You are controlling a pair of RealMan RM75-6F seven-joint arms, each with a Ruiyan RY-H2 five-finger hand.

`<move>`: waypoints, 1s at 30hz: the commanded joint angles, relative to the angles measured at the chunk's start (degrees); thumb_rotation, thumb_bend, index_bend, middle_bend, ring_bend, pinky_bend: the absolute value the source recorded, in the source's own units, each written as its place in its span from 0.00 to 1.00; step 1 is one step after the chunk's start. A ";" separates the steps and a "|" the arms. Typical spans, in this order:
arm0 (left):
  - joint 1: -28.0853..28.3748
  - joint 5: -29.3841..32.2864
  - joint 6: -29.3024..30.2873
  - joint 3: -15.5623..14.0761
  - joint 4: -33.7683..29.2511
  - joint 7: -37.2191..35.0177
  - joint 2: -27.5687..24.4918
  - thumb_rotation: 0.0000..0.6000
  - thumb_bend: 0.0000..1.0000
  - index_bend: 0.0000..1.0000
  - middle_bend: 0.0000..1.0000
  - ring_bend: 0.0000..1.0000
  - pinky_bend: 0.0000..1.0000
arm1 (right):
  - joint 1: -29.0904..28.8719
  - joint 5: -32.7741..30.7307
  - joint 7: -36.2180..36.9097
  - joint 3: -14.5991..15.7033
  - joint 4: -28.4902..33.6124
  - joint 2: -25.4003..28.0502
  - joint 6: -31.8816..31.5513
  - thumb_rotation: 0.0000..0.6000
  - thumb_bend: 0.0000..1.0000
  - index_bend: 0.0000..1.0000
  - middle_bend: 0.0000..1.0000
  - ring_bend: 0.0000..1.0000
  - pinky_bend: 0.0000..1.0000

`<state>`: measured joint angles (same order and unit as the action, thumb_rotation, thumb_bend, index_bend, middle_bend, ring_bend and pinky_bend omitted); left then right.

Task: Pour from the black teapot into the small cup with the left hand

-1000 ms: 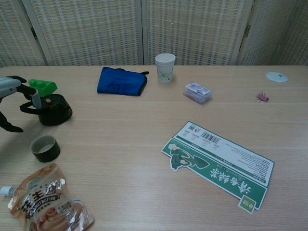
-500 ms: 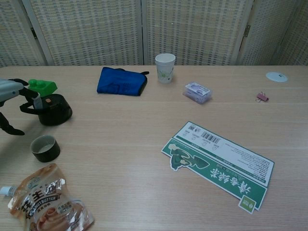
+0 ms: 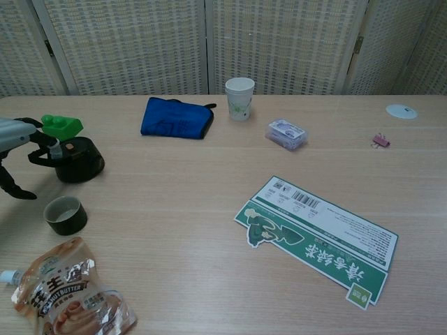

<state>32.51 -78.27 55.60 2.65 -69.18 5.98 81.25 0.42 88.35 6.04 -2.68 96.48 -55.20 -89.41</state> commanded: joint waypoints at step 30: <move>0.37 0.70 -2.61 -0.78 0.91 1.43 0.95 1.00 0.11 0.49 0.46 0.34 0.00 | -0.04 -0.55 0.11 -0.12 0.01 -0.13 0.41 1.00 0.19 0.26 0.29 0.20 0.19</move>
<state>32.87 -77.61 53.02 1.84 -68.23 7.43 82.24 0.39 87.79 6.15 -2.80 96.48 -55.33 -89.01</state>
